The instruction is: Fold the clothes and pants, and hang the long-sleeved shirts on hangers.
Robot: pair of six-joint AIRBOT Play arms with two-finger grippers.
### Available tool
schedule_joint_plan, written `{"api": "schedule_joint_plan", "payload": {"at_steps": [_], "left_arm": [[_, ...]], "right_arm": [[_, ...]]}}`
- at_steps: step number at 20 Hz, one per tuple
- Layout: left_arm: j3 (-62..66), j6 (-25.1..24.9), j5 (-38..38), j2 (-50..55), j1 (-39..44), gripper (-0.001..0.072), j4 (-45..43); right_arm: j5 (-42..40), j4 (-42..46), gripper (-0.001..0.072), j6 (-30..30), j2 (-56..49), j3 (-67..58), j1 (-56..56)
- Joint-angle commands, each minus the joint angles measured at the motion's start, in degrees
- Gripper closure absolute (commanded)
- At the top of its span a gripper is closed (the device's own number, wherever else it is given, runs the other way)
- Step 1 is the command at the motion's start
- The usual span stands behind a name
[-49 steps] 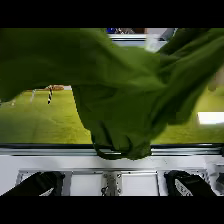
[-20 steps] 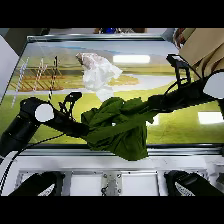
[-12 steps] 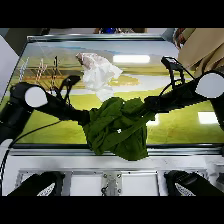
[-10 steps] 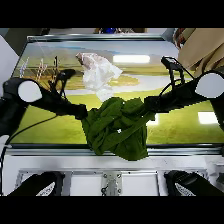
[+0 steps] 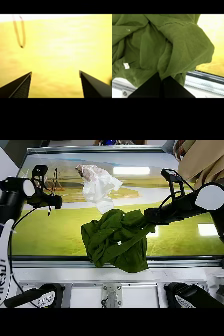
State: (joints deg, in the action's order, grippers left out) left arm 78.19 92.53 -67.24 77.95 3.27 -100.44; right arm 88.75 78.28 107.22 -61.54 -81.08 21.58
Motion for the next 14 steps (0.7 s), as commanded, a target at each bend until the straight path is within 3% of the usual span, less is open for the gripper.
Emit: {"api": "schedule_joint_plan", "payload": {"at_steps": [1, 5, 9, 14], "left_arm": [[0.2, 1.8, 10.1, 8.2, -0.9, 0.0064, -14.1], [0.2, 2.1, 18.0, 16.9, -0.9, 0.0064, -18.8], [0.2, 3.7, 19.3, 23.0, -1.7, 0.0064, -24.5], [0.2, 5.1, 22.1, 26.0, -4.2, 0.0063, -24.5]], "right_arm": [[0.0, 0.0, 0.0698, 0.0, 0.0, 0.0, 0.0], [0.0, 0.0, 0.0698, 0.0, 0.0, 0.0, 0.0], [0.0, 0.0, 0.0698, 0.0, 0.0, 0.0, 0.0], [0.0, 0.0, 0.0698, 0.0, 0.0, 0.0, 0.0]]}}
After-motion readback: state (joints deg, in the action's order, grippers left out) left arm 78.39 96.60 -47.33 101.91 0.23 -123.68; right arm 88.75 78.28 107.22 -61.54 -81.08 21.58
